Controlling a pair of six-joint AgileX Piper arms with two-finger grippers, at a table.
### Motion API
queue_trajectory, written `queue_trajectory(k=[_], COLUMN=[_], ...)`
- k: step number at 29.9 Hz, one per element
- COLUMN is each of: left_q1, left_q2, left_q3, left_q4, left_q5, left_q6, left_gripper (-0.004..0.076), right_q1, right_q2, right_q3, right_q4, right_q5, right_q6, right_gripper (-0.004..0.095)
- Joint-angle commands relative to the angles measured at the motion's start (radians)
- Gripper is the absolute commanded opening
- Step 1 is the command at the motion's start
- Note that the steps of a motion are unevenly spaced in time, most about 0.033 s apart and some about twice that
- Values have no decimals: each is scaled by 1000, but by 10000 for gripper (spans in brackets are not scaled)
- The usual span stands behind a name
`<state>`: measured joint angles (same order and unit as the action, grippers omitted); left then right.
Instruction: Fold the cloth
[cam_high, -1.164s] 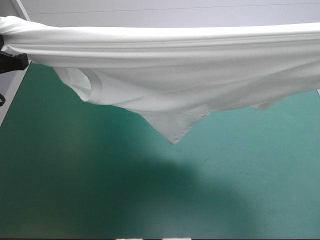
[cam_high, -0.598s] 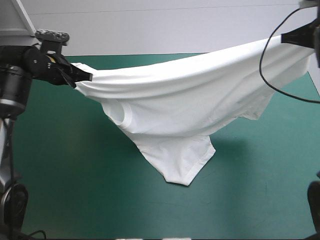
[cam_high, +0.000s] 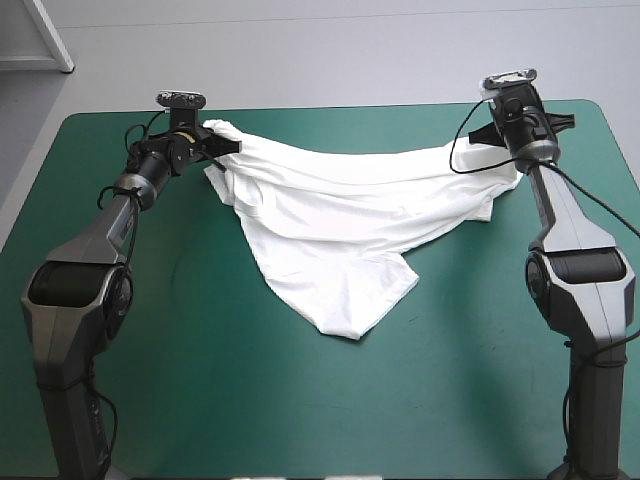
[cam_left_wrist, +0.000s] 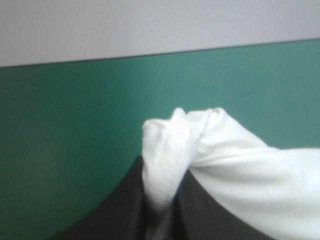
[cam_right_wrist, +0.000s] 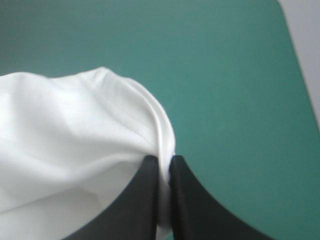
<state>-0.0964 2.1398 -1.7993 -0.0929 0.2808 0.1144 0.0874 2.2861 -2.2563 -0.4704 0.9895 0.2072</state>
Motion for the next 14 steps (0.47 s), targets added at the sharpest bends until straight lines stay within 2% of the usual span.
queue_trajectory(k=[1,3,4,6,7,9,11,14], left_q1=[2,2,2,2,2,2,2,2], left_q2=[-31,-27,-27,-43,-60,-94,-147,-237], left_q3=[-28,-28,-28,-28,-28,-28,-28,-28], left_q4=[-8,-8,-8,-4,-4,-4,-6,-6], left_q5=[-214,-207,-182,-127,-71,19,149,343], left_q6=[-3,-3,-3,-3,-3,-3,-3,0], left_gripper=[262,401,485,563,576,575,568,561], right_q1=[-9,-9,-7,-5,-5,1,12,33], right_q2=[-55,-55,-57,-64,-73,-100,-132,-194], right_q3=[-49,-50,-50,-50,-51,-51,-51,-51], right_q4=[90,135,141,141,145,155,177,240], right_q5=[-74,-95,-97,-86,-67,-18,45,150], right_q6=[-55,-57,-47,-34,-34,-47,-86,-124], right_gripper=[214,422,577,775,850,905,890,818])
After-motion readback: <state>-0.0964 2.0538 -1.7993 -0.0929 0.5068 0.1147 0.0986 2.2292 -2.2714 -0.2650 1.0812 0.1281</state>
